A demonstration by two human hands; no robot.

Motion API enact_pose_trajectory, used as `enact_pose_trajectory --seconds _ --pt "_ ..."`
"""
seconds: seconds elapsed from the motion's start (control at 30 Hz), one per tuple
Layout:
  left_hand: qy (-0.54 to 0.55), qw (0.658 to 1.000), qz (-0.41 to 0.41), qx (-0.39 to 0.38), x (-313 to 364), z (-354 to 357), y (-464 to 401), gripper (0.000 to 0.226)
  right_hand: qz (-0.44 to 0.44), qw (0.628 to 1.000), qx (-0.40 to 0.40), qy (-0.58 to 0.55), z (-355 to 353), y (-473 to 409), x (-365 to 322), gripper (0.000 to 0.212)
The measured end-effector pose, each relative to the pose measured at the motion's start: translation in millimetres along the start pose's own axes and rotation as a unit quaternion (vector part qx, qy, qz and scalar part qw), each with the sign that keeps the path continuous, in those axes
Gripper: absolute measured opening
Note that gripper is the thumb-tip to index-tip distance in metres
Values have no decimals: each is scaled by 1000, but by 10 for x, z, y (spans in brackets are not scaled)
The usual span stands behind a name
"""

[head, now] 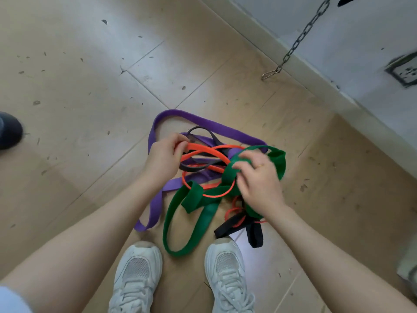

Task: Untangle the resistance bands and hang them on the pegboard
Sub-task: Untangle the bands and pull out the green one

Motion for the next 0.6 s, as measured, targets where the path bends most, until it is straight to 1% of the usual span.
enact_pose_trajectory --seconds 0.03,0.1,0.17,0.23,0.3,0.33,0.37,0.4,0.43,0.47,0.5,0.53,0.6 --pt "4 1000 -8 -3 -2 22 -4 16 -52 998 -37 12 150 52 -129 18" --pt "15 1000 -24 2 -19 47 -31 17 -97 987 -119 49 484 187 -146 19" --pt "16 999 -37 13 -56 52 -80 17 -128 970 -172 117 755 369 -36 31" --pt "-30 998 -42 24 -131 87 -131 19 -166 957 -156 178 823 470 34 31" --pt "-142 989 -28 33 -178 132 -101 26 -162 962 -131 177 799 447 63 26" --pt "-179 983 11 41 -127 162 -47 28 -148 969 -120 154 768 388 64 17" --pt "-193 978 73 42 -31 218 39 26 -137 977 -109 125 733 325 51 9" --pt "-199 970 135 32 44 297 158 21 -124 982 -109 89 714 265 40 4" --pt "-201 964 173 8 67 393 285 18 -113 985 -111 61 694 219 25 11" --pt "-191 967 162 -37 -1 511 395 18 -102 986 -121 47 682 197 20 19" --pt "-170 976 107 -79 -127 608 499 21 -89 987 -127 39 661 182 24 23" --pt "-151 982 33 -105 -290 670 606 27 -78 988 -128 31 643 189 34 23" --pt "-126 984 -88 -92 -548 670 776 40 -38 991 -125 0 637 252 103 14"
Point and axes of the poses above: each hand's wrist, its own y-axis away from the middle knuckle, its own z-axis out of the palm, x = y × z, the point moved 9 cm from there along -y, towards the middle knuckle, and after that the axes turned 5 degrees about -y, right-handed, at the moved point
